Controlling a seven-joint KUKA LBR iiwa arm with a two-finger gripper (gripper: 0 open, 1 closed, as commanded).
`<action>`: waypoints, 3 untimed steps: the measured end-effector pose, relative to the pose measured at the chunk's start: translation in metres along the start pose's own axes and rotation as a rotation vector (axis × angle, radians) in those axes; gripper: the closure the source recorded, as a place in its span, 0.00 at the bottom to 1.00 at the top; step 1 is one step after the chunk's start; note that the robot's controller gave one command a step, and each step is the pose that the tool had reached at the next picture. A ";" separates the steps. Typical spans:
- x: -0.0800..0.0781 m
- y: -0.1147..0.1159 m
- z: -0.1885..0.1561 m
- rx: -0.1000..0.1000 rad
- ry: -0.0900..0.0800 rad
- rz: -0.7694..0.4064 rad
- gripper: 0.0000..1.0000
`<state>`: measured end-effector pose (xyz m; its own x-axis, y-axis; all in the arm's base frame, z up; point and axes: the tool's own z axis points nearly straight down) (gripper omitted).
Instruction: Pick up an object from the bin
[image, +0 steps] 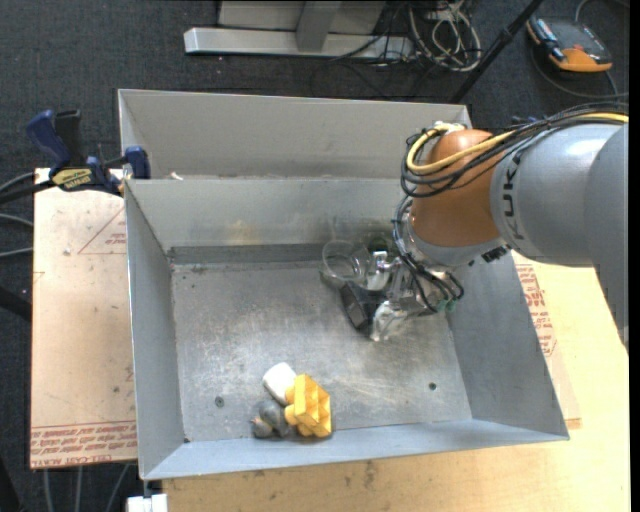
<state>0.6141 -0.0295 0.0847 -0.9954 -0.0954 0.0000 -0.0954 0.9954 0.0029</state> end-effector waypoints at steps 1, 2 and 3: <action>-0.017 -0.015 -0.016 0.000 0.015 -0.172 1.00; -0.032 -0.027 -0.030 -0.004 0.024 -0.282 1.00; -0.039 -0.025 -0.153 0.002 0.003 0.241 1.00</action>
Offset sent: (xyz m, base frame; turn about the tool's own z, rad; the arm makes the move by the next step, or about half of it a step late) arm 0.0432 0.0750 0.0926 0.0747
